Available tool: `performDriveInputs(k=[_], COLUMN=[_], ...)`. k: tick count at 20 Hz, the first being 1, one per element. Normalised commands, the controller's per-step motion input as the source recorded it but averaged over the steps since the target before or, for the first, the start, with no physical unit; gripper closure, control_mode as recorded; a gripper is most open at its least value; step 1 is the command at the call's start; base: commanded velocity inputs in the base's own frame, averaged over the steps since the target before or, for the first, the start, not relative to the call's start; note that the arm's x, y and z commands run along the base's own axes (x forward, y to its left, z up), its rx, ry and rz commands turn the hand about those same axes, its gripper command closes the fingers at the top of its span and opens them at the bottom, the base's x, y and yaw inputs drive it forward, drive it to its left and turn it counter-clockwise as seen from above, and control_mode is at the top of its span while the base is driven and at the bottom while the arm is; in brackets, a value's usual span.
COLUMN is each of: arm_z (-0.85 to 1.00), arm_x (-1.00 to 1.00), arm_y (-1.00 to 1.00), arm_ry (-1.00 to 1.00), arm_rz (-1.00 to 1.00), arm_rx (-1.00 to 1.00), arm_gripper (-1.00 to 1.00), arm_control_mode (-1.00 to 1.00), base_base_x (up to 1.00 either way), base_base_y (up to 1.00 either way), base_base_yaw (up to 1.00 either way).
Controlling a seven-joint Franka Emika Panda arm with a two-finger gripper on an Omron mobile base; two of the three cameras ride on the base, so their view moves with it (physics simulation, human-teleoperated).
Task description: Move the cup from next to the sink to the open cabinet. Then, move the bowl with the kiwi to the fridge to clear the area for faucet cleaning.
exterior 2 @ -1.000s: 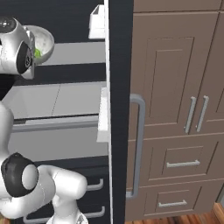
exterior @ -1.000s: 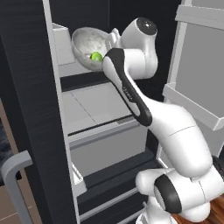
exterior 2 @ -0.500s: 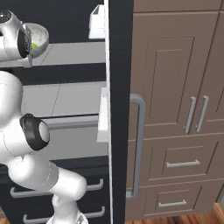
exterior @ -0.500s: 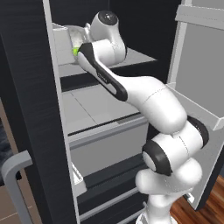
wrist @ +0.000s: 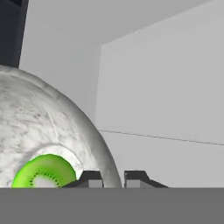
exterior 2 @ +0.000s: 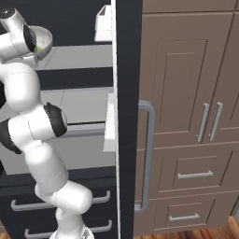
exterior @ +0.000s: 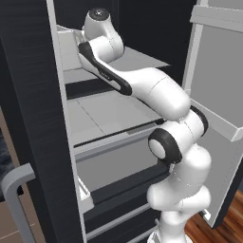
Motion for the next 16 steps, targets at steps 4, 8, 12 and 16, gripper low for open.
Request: performDriveInputs(k=[4,8,12,16], arm_z=[-0.14,-0.05,0.05,0.37], arm_x=[0.51,0.12,0.00,-0.09], arm_y=[0.15,0.05,0.00,0.00], arm_ry=[0.00,0.00,-0.02,-0.15], arm_rz=[0.00,0.00,0.00,0.00], arm_rx=[-0.03,-0.01,0.00,0.00], arm_gripper=[1.00,-1.00,-1.00,-1.00], arm_control_mode=[-1.00,-1.00,-1.00,-1.00], base_base_x=[0.00,0.00,0.00,0.00], base_base_y=[0.00,0.00,0.00,0.00], base_base_yaw=[0.00,0.00,0.00,0.00])
